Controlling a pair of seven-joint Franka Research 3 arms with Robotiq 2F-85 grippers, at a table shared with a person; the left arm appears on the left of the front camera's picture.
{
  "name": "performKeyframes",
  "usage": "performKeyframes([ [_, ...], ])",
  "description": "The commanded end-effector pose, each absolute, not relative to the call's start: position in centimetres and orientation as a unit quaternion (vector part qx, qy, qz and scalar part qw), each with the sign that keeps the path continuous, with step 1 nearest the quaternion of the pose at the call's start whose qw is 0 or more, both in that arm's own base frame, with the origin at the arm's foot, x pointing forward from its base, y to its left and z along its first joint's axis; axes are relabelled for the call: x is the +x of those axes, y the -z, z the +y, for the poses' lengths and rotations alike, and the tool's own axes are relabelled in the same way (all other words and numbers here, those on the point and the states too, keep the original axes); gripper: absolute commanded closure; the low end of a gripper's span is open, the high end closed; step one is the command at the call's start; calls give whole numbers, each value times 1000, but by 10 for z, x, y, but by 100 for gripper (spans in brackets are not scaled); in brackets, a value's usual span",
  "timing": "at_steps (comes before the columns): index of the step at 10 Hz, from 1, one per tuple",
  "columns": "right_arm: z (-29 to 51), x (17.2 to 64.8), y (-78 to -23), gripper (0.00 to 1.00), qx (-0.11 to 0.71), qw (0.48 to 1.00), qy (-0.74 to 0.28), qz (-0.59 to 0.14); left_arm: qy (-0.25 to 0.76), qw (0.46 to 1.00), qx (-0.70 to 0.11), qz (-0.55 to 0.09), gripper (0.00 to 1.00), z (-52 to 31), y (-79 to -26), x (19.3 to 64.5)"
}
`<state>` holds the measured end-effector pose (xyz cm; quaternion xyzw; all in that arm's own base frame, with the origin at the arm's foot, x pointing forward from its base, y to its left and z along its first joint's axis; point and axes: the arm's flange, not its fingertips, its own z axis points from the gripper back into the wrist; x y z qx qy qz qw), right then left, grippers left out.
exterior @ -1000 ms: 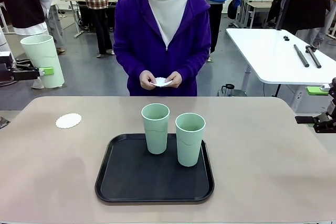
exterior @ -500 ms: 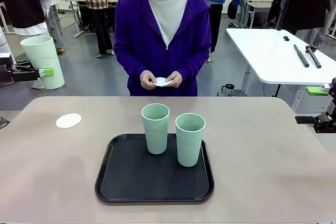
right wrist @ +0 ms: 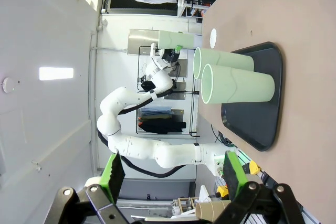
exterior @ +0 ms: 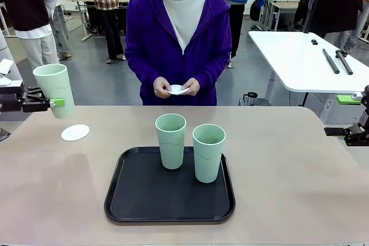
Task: Place coasters on the table and set cups on them.
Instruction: Pick up one Reusable plastic cup and place it on a coaster set by the human.
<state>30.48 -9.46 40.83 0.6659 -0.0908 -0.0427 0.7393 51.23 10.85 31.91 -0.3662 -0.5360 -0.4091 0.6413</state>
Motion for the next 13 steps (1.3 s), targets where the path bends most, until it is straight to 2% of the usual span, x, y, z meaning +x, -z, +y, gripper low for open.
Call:
performKeyframes([
  [1, -95, 306, -408, 0, 669, 736, 38, -96, 426, 614, -379, -545, 15, 123, -307, 522],
  [4, -95, 306, -408, 0, 669, 736, 38, -96, 431, 597, -390, -553, 15, 123, -288, 534],
  [10, -95, 306, -408, 0, 669, 736, 38, -96, 417, 626, -391, -530, 15, 114, -255, 554],
  [13, -95, 306, -408, 0, 669, 736, 38, -96, 428, 619, -391, -530, 15, 116, -243, 559],
])
